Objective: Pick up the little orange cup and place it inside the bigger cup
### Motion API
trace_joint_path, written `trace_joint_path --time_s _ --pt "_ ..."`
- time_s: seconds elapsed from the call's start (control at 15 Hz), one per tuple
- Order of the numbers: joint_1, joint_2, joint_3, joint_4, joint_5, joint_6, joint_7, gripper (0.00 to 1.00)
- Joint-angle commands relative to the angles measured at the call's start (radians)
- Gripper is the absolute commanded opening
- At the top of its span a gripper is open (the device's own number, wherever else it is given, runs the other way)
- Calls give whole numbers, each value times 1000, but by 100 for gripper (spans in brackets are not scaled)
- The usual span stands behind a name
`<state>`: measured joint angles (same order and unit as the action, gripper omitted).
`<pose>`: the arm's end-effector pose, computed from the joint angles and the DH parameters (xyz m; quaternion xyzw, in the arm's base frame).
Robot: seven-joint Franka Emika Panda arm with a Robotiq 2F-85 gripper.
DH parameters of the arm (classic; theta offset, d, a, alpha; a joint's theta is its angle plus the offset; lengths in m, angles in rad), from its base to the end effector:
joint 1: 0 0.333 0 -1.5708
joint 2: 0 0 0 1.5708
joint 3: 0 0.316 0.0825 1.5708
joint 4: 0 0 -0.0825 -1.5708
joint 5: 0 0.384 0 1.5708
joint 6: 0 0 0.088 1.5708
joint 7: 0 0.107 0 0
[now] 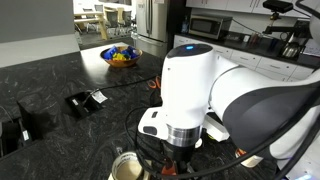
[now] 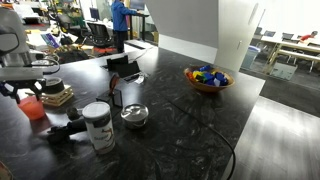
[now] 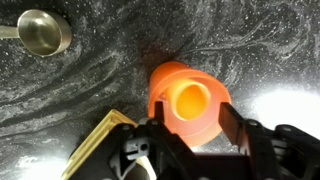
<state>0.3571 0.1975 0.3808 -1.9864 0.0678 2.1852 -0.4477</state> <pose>0.4411 0.3950 0.3746 -0.8402 -0.5383 0.0023 0.0646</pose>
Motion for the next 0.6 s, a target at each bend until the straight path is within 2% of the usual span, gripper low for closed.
trace_joint_path --time_s 0.0,0.07,0.53 --pt "-9 11 17 29 20 -29 -47 91" --pt "-9 11 18 30 19 -29 -50 98" --pt "-18 -6 14 31 24 -17 -46 100"
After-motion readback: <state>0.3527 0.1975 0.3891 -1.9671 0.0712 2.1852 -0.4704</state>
